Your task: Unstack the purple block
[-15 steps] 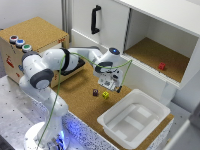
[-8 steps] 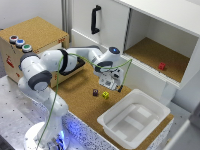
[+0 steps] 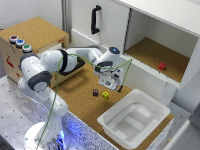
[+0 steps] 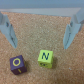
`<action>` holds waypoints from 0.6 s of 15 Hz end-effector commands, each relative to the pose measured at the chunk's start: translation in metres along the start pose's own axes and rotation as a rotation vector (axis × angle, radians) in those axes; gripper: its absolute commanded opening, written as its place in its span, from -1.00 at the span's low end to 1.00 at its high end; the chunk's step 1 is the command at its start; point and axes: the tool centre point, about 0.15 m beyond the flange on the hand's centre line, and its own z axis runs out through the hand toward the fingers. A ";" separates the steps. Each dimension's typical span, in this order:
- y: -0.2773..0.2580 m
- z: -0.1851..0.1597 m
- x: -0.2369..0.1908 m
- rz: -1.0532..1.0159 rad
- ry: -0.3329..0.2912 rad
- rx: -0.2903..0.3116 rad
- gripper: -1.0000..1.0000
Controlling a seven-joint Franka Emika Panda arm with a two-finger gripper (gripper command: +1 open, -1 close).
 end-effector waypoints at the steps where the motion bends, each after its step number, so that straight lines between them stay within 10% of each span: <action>1: -0.007 0.041 0.009 -0.021 0.023 -0.063 1.00; 9: 0.013 0.099 0.022 -0.036 -0.036 -0.101 1.00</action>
